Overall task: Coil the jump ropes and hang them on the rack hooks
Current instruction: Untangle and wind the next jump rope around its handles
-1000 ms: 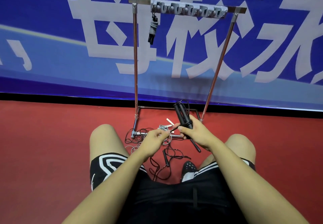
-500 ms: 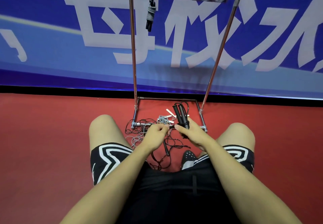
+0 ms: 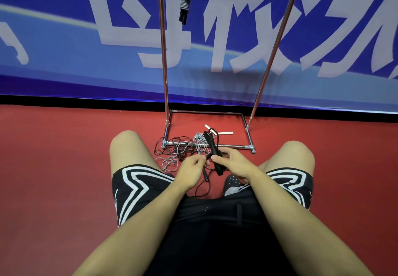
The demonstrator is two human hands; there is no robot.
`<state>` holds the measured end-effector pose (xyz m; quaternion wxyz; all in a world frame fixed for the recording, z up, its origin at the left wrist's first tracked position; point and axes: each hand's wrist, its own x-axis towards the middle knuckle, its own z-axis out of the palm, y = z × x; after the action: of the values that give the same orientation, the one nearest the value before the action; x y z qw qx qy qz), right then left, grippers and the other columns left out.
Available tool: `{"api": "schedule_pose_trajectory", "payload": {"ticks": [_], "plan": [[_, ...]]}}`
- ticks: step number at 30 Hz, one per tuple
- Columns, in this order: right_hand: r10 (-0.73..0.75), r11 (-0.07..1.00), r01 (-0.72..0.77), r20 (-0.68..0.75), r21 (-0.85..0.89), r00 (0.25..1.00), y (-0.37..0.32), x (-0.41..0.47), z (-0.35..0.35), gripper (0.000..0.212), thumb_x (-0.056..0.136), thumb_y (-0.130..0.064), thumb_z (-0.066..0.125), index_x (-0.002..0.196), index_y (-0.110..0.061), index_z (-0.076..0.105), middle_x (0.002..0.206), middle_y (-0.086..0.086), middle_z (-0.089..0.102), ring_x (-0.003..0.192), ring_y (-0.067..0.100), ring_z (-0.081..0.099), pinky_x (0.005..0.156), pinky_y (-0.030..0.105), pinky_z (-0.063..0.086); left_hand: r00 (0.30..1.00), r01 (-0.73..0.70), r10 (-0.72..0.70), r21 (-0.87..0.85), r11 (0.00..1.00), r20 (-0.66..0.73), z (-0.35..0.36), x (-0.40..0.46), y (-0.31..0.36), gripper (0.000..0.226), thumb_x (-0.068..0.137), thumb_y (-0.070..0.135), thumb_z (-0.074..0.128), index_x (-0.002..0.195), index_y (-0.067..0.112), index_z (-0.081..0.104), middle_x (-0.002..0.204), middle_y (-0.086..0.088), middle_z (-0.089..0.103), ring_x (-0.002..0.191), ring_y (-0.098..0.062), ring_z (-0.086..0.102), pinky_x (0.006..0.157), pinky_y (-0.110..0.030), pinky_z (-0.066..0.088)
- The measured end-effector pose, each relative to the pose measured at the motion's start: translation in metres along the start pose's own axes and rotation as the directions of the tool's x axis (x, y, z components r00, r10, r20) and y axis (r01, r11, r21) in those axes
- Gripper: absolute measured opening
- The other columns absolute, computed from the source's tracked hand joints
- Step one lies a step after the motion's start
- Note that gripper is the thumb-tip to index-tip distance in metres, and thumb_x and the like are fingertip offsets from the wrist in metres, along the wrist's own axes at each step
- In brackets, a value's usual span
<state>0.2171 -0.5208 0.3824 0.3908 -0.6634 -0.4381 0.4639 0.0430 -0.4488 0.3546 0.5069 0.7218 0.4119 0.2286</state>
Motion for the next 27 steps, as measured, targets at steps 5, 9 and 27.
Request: {"api": "schedule_pose_trajectory", "payload": {"ticks": [5, 9, 27], "plan": [[0.001, 0.998, -0.009, -0.123, -0.067, 0.992, -0.002, -0.002, 0.001, 0.060, 0.070, -0.037, 0.094, 0.120, -0.018, 0.065, 0.117, -0.003, 0.072, 0.114, 0.014, 0.065, 0.093, 0.026, 0.051, 0.999, -0.002, 0.004, -0.054, 0.999, 0.039, -0.002, -0.006, 0.006, 0.051, 0.108, 0.038, 0.044, 0.065, 0.013, 0.057, 0.055, 0.012, 0.049, 0.053, -0.005, 0.041, 0.059, -0.024, 0.033], [0.016, 1.000, -0.015, -0.077, 0.014, 0.997, -0.004, -0.006, 0.005, 0.048, 0.074, -0.032, 0.092, 0.111, -0.019, 0.064, 0.111, 0.008, 0.072, 0.103, 0.022, 0.070, 0.098, 0.049, 0.055, 0.994, -0.092, 0.094, -0.043, 0.995, 0.048, -0.003, -0.012, 0.013, 0.051, 0.107, 0.042, 0.048, 0.058, 0.028, 0.058, 0.049, 0.017, 0.052, 0.049, 0.002, 0.045, 0.054, -0.012, 0.032], [-0.070, 0.983, 0.059, -0.054, -0.176, 0.996, 0.007, 0.003, 0.013, 0.032, 0.086, -0.013, 0.082, 0.110, -0.015, 0.062, 0.077, -0.005, 0.066, 0.059, -0.001, 0.061, 0.062, 0.019, 0.049, 0.992, 0.101, -0.102, 0.006, 0.995, 0.081, 0.003, -0.003, -0.002, 0.036, 0.105, 0.040, 0.050, 0.082, 0.017, 0.065, 0.060, 0.002, 0.067, 0.053, -0.013, 0.055, 0.065, -0.031, 0.048]]}}
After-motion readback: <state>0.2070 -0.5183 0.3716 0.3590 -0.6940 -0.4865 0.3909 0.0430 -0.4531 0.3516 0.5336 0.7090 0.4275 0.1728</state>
